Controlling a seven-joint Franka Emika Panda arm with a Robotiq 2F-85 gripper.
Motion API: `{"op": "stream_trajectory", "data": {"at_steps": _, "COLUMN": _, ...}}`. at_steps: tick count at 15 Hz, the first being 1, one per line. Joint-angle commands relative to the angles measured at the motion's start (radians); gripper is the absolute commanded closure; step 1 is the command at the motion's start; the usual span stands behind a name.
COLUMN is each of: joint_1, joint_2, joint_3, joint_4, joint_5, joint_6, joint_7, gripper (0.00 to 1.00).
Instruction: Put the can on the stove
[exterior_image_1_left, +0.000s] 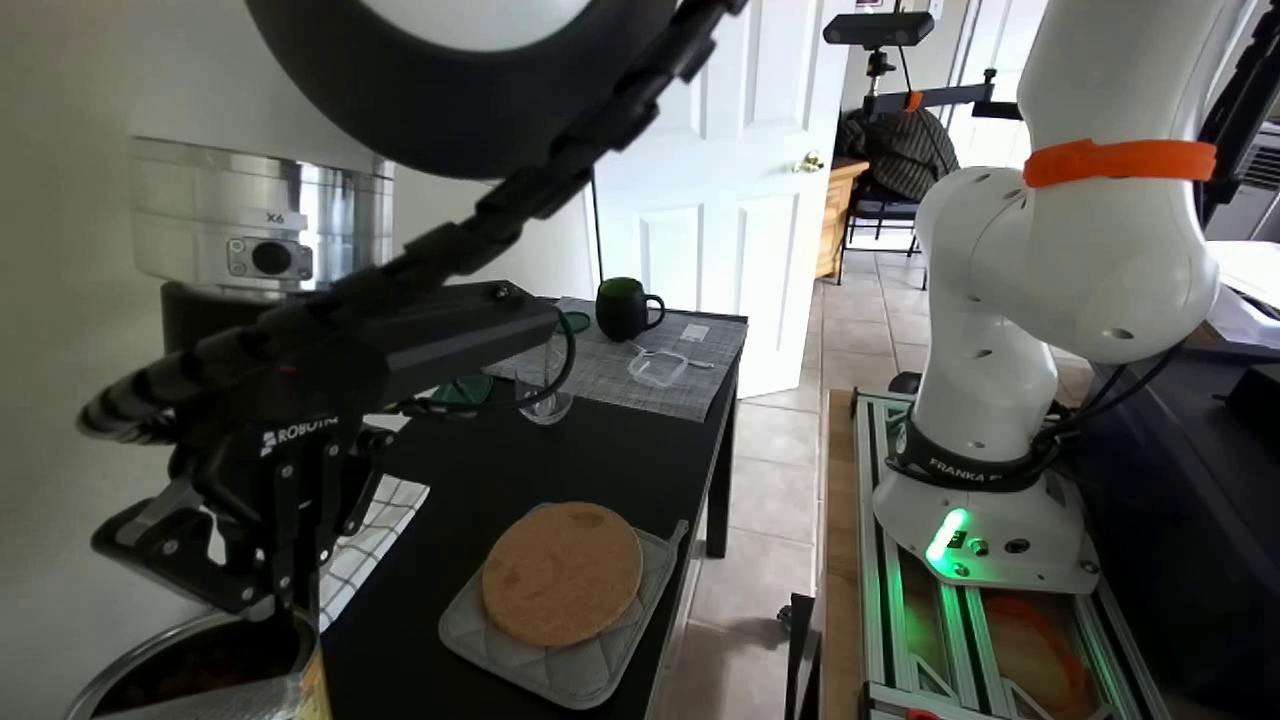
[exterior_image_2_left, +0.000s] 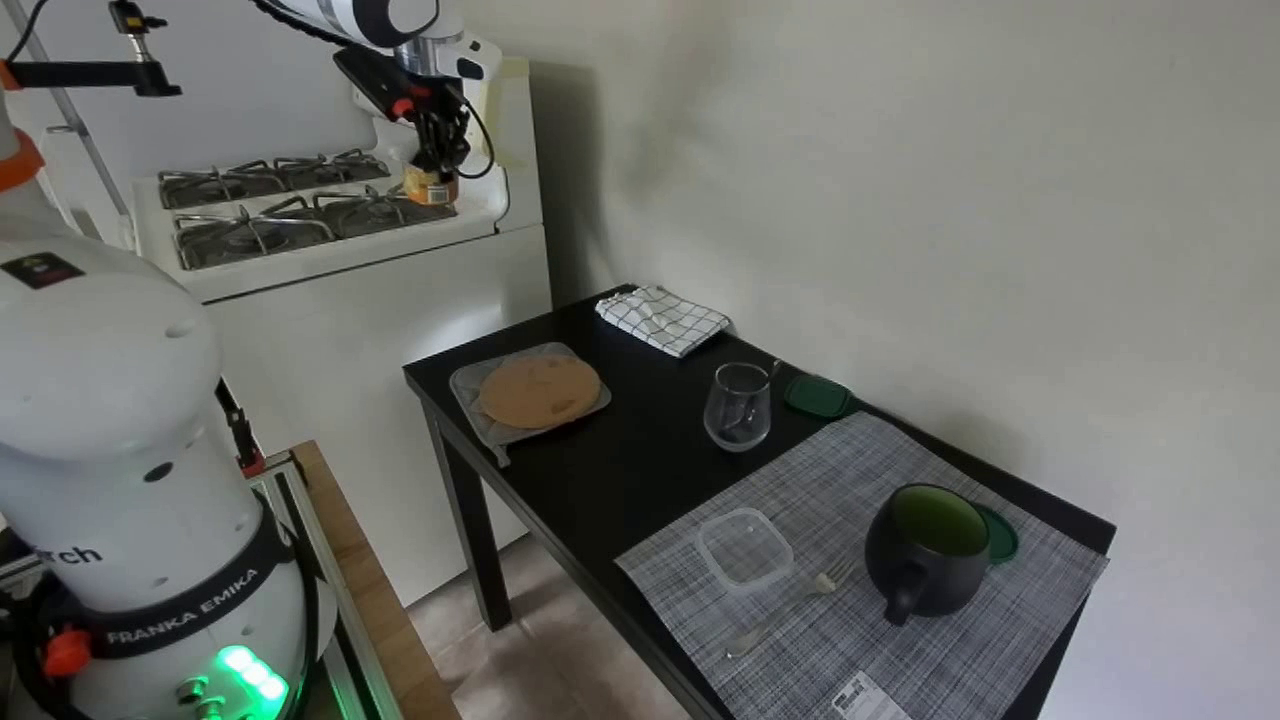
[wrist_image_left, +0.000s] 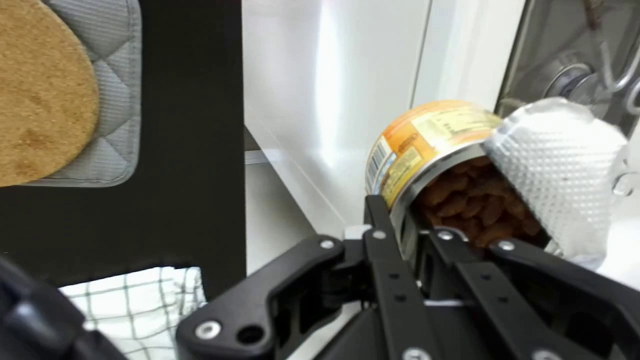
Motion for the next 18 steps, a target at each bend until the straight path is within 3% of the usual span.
{"op": "stream_trajectory", "data": {"at_steps": 1, "joint_1": 0.023, "joint_2": 0.002, "joint_3": 0.025, "joint_4": 0.019, "joint_5": 0.110, "joint_6": -0.030, "joint_7": -0.140, "gripper": 0.97}}
{"op": "stream_trajectory", "data": {"at_steps": 4, "joint_1": 0.034, "joint_2": 0.031, "joint_3": 0.048, "joint_4": 0.030, "joint_5": 0.132, "joint_6": 0.013, "joint_7": -0.158, "gripper": 0.97}}
{"op": "stream_trajectory", "data": {"at_steps": 7, "joint_1": 0.033, "joint_2": 0.076, "joint_3": 0.072, "joint_4": 0.041, "joint_5": 0.062, "joint_6": 0.097, "joint_7": -0.067, "gripper": 0.97}}
{"op": "stream_trajectory", "data": {"at_steps": 10, "joint_1": 0.034, "joint_2": 0.139, "joint_3": 0.083, "joint_4": 0.070, "joint_5": -0.052, "joint_6": 0.160, "joint_7": 0.036, "gripper": 0.97}}
{"op": "stream_trajectory", "data": {"at_steps": 13, "joint_1": 0.051, "joint_2": 0.196, "joint_3": 0.076, "joint_4": 0.115, "joint_5": -0.197, "joint_6": 0.150, "joint_7": 0.131, "gripper": 0.97}}
{"op": "stream_trajectory", "data": {"at_steps": 18, "joint_1": 0.097, "joint_2": 0.289, "joint_3": 0.062, "joint_4": 0.199, "joint_5": -0.291, "joint_6": 0.158, "joint_7": 0.199, "gripper": 0.97}}
